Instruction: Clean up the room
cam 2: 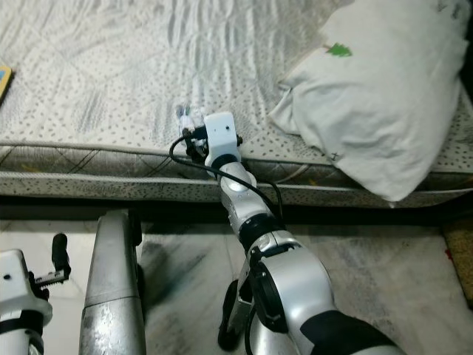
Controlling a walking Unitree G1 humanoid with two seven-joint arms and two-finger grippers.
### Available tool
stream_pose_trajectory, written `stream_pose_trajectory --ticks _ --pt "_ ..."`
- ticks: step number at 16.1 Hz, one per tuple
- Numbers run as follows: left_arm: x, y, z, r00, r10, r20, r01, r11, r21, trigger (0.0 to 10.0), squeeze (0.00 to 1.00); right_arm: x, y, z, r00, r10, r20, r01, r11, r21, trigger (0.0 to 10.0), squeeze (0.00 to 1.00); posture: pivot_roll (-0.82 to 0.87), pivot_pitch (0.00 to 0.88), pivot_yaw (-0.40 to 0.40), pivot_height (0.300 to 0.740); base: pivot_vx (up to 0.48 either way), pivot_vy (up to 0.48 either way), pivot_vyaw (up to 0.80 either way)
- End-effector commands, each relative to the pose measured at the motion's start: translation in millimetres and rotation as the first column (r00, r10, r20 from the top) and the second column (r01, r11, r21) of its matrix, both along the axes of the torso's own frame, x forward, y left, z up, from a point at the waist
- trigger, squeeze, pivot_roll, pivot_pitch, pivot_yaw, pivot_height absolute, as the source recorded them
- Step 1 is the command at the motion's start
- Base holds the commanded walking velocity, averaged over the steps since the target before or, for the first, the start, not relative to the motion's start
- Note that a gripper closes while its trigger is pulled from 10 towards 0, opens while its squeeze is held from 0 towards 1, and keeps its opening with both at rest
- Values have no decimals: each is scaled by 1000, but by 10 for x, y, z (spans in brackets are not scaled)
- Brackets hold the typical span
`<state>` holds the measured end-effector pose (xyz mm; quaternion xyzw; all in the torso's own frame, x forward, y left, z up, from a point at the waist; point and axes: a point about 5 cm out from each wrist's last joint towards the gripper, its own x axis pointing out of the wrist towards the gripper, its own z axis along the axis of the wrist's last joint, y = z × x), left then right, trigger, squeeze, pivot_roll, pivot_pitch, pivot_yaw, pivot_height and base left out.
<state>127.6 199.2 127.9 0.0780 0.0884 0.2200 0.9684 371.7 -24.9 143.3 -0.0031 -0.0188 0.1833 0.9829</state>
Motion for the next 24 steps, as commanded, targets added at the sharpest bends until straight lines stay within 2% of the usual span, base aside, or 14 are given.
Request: stream_pose_trajectory --ticks 1,5,6,7,9,13,24 --pt "-44 1 2 1000 9 -24 -9 1000 2 10000 0 3 51 23 1000 -17 -4 17 1000 4 10000 0 310 367 -155 503 0 0 0" --pt "-46 -29 4 999 -2 -34 2 1000 -8 10000 0 -17 203 63 999 25 -28 -24 999 27 10000 0 297 373 -152 503 0 0 0" --pt "-44 -42 -1 999 -8 -38 7 1000 -14 10000 0 -48 268 40 998 49 -41 -48 998 27 8824 0 295 374 -151 503 0 0 0" --pt "-40 -48 -2 999 -10 -40 9 1000 -17 10000 0 -86 326 -2 996 61 -62 -59 998 35 0 0 296 373 -151 503 0 0 0" --pt "-31 -47 -4 999 -9 -41 8 1000 -20 10000 0 -140 403 -60 991 92 -94 -87 994 60 0 0 297 371 -155 503 0 0 0" --pt "-17 -46 -5 999 -3 -37 2 1000 -22 10000 0 -186 455 -115 986 119 -119 -111 992 68 0 0 295 365 -167 503 0 0 0" --pt "24 -42 -6 1000 11 -26 -12 1000 -23 10000 0 -167 454 -82 985 127 -120 -118 990 82 0 0 291 362 -176 503 0 0 0"
